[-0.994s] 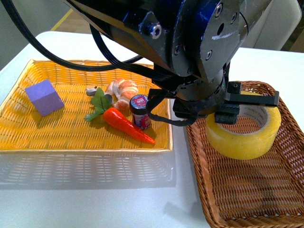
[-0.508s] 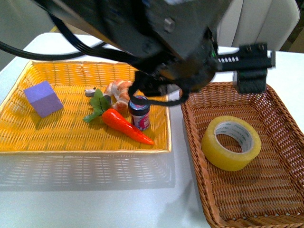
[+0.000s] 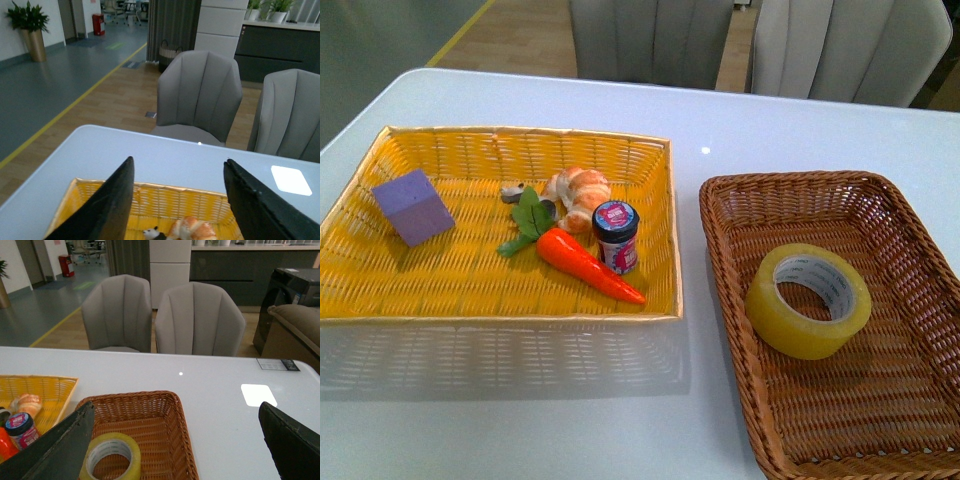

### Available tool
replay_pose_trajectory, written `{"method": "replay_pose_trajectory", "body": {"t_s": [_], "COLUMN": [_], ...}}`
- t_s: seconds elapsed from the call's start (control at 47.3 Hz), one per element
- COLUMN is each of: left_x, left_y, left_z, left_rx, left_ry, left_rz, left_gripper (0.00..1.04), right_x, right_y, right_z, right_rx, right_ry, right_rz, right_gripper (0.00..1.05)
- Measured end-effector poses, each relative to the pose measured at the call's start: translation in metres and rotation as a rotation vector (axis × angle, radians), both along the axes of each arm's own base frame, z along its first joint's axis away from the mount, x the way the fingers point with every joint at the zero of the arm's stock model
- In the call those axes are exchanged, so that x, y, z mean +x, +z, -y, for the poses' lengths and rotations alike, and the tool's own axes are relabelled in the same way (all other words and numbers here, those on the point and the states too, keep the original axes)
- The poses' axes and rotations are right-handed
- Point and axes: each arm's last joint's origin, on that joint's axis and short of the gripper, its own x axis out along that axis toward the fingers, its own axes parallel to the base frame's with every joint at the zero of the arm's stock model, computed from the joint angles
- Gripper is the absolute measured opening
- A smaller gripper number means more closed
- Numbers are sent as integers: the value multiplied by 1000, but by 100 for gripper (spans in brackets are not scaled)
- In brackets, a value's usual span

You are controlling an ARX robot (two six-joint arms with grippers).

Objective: Move tape to another basket

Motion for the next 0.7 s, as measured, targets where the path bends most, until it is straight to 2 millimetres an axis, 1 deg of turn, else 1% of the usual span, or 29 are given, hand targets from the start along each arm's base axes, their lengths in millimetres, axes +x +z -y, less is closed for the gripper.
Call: {"method": "replay_pose_trajectory", "body": {"t_s": [0.042,0.063,0.127,0.148,0.212,0.296,0.36,0.465,0.698], "left_x": [-14,-18,-33,-36,-49,-62,-69,-78,-96], "left_y": [-3,-5,-14,-14,-15,-18,-22,-29,-28], "left_z": [-14,-18,-37,-40,-53,-65,-71,-78,-90], "left_rx": [32,39,66,68,72,76,75,80,79], "left_ry": [-8,-10,-7,-4,-15,-13,-7,-6,-6], "left_rz": [2,-3,-24,-24,-21,-21,-7,-29,-24], "left_gripper": [42,38,22,19,3,2,2,2,2], "right_x": [0,0,0,0,0,0,0,0,0], "right_y": [0,0,0,0,0,0,0,0,0], "right_z": [0,0,0,0,0,0,0,0,0], "right_rx": [0,0,0,0,0,0,0,0,0], "right_ry": [1,1,0,0,0,0,0,0,0], "right_rz": [0,0,0,0,0,0,0,0,0], "right_gripper": [96,96,96,96,96,96,96,96,96]}}
